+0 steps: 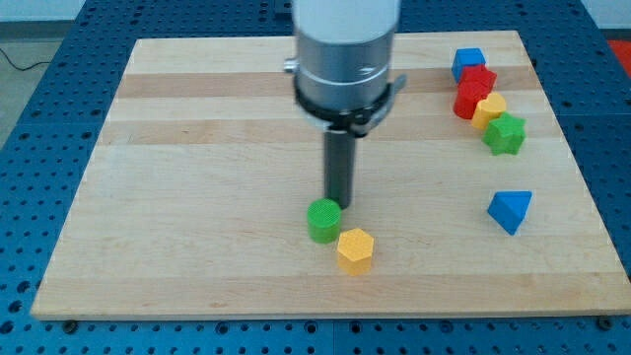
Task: Place the green circle close to the yellow hexagon
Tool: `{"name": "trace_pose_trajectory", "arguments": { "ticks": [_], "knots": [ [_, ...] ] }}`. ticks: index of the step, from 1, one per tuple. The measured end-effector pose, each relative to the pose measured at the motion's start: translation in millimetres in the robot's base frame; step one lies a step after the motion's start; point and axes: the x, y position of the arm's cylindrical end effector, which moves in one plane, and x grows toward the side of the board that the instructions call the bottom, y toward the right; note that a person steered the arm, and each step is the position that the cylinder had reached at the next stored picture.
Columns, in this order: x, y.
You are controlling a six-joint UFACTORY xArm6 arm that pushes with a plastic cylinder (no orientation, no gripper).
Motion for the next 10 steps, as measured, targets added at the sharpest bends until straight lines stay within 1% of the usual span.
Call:
{"name": "trace_pose_trajectory", "arguments": {
  "ticks": [1,2,3,4,7,9,10],
  "knots": [
    [5,-12],
    [-1,-17],
    [-9,-56],
    [-1,-59],
    [33,-20],
    [34,-20],
    [28,-20]
  ]
}}
